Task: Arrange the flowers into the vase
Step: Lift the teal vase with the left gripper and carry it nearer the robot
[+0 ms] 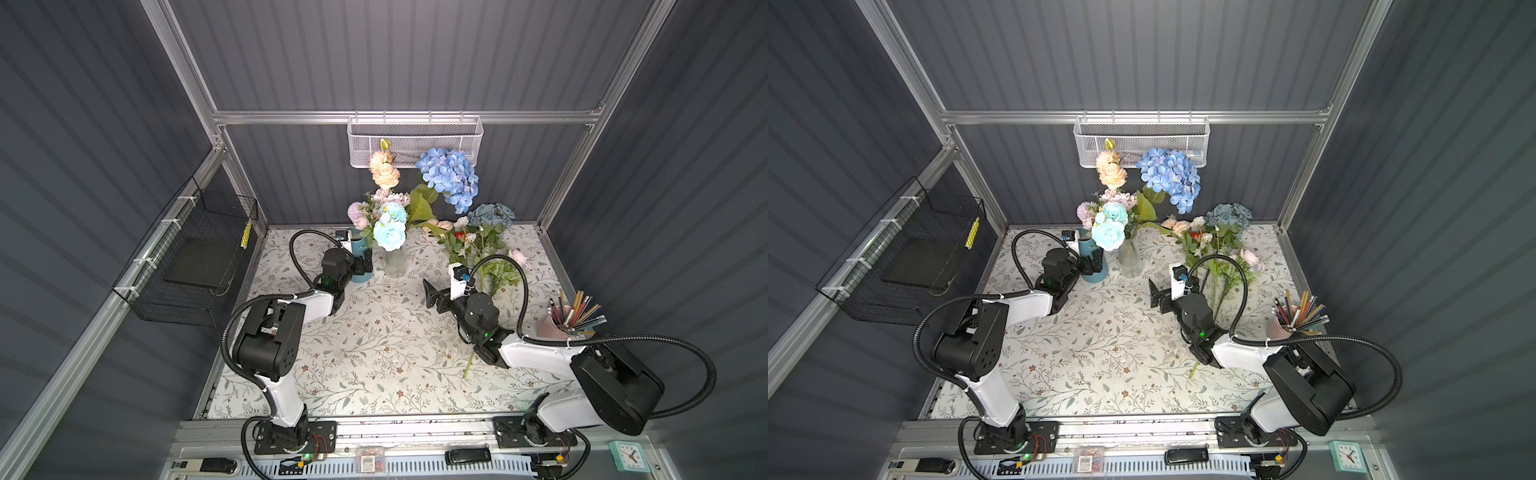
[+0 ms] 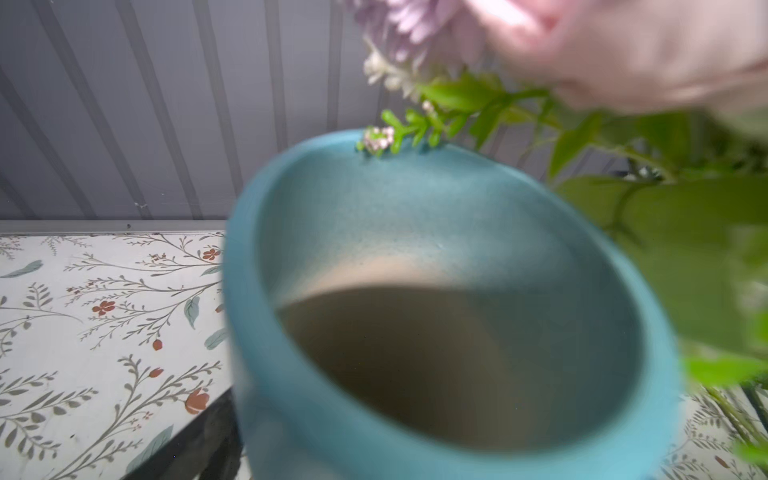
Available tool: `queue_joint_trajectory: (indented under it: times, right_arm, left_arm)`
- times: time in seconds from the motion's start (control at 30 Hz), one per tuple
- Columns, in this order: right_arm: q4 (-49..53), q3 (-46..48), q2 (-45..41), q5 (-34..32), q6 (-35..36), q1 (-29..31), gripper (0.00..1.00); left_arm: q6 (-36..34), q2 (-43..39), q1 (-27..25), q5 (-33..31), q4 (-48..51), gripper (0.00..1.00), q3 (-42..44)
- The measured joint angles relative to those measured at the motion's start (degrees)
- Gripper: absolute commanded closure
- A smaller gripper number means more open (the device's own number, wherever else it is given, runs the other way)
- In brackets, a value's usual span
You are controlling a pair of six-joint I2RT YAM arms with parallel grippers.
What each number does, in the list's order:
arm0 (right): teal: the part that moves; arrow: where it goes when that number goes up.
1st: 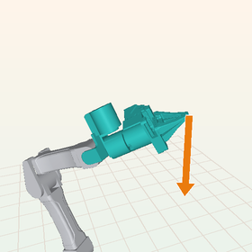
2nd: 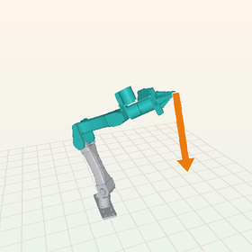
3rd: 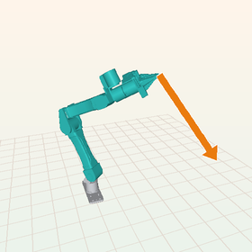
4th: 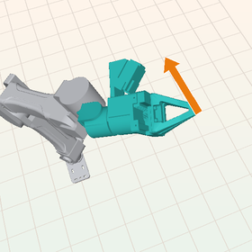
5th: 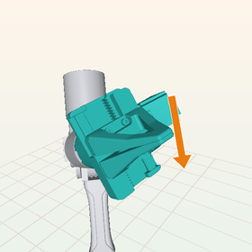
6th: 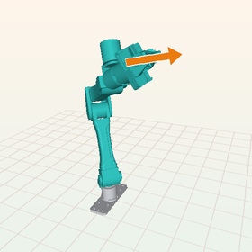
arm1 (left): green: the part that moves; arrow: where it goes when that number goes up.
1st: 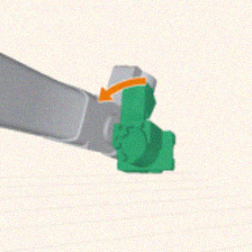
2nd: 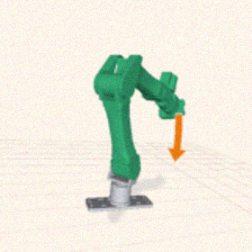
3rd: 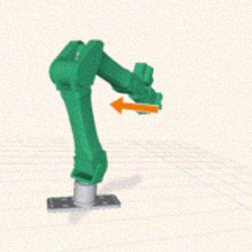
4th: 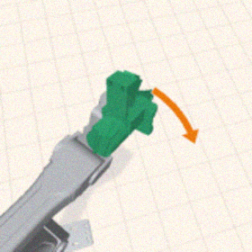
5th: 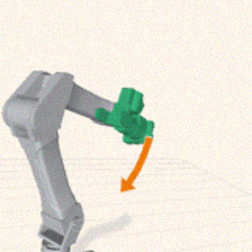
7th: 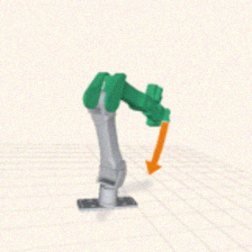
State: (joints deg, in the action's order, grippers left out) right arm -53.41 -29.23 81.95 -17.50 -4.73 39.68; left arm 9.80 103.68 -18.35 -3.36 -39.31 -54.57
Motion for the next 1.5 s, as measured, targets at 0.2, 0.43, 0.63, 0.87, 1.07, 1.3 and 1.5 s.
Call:
queue_joint_trajectory:
  times: [0.2, 0.43, 0.63, 0.87, 1.07, 1.3, 1.5]
  right_arm:
    - [1.44, 0.00, -0.59, -1.20, 1.81, 0.00, 0.01]
    - [2.58, 0.00, -1.99, -2.10, 3.32, 0.00, 0.01]
    - [3.85, 0.44, -3.89, -3.69, 5.11, 0.00, 0.01]
    - [5.27, 0.85, -5.90, -5.05, 6.80, 0.00, 0.01]
    - [5.29, 1.01, -6.54, -5.97, 7.82, 0.00, 0.01]
    - [5.42, 1.86, -6.80, -8.22, 7.82, -0.02, 0.01]
    - [19.78, -2.12, -10.64, -11.06, 3.96, -2.82, 0.01]
  left_arm:
    - [-0.96, 3.67, 0.20, -0.04, -0.68, 0.01, -2.78]
    - [-2.25, 5.22, 0.81, -0.22, -1.14, 0.11, -4.22]
    - [-3.48, 5.22, 1.11, -0.28, -1.95, 0.34, -4.31]
    - [-3.87, 2.97, 1.05, -2.14, -4.50, 0.41, -0.26]
    - [-3.82, -3.43, 1.09, -4.50, -1.92, 0.41, 5.75]
    - [-2.05, -13.35, 0.61, -5.62, 2.08, 0.41, 14.10]
    - [-1.22, -22.23, -5.75, -9.57, 7.69, 0.40, 19.80]
